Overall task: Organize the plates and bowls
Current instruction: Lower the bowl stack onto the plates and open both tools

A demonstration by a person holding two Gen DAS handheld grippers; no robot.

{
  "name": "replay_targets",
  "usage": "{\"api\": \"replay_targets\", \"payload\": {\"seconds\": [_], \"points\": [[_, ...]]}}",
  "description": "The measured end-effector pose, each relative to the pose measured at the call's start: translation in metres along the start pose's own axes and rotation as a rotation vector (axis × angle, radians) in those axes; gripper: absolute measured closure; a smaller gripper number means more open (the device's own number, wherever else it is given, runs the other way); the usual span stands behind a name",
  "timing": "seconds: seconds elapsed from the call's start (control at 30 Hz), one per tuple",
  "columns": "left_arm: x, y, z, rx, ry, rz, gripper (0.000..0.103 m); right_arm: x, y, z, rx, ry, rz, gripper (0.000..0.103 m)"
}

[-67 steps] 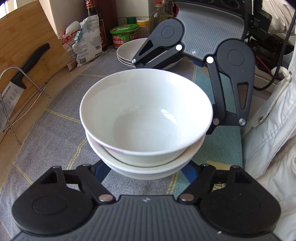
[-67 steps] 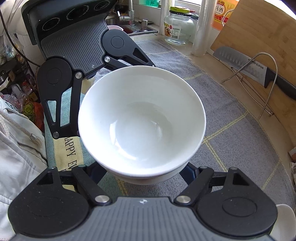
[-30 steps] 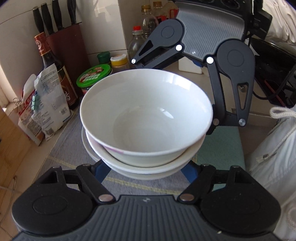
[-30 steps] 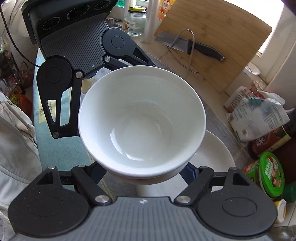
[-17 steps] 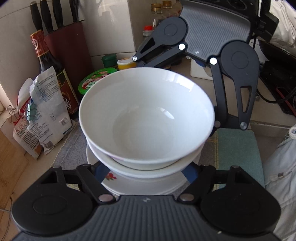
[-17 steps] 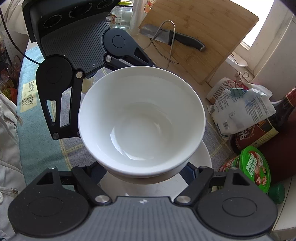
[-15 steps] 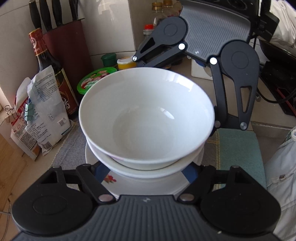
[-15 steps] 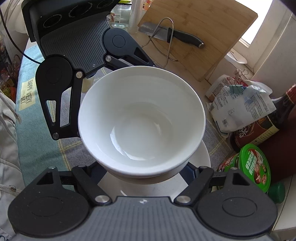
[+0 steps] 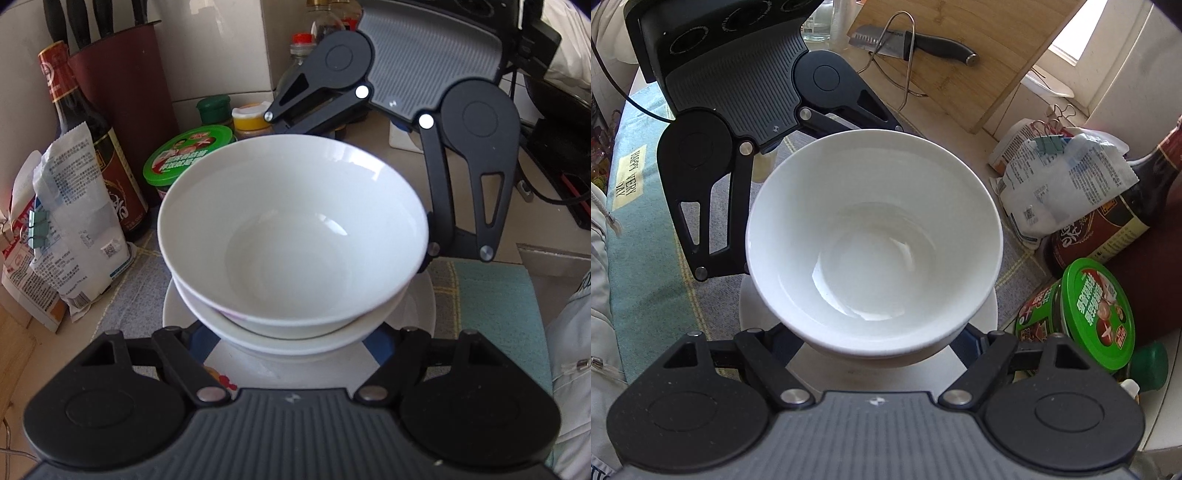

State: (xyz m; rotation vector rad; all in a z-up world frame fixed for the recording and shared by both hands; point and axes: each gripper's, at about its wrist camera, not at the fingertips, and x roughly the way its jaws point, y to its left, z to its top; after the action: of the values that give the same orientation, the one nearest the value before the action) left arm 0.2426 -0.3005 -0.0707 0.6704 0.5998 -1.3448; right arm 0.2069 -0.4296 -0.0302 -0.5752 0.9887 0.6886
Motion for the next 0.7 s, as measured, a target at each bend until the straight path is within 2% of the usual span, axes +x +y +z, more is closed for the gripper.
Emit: {"api": "replay_targets", "payload": {"seconds": [0.7], "points": [[0.0081, 0.0066, -0.0035, -0.03, 0.009, -0.022, 0.023, 0.0061, -0.0062, -0.0028, 0.031, 0.013, 0.031, 0.017]]}}
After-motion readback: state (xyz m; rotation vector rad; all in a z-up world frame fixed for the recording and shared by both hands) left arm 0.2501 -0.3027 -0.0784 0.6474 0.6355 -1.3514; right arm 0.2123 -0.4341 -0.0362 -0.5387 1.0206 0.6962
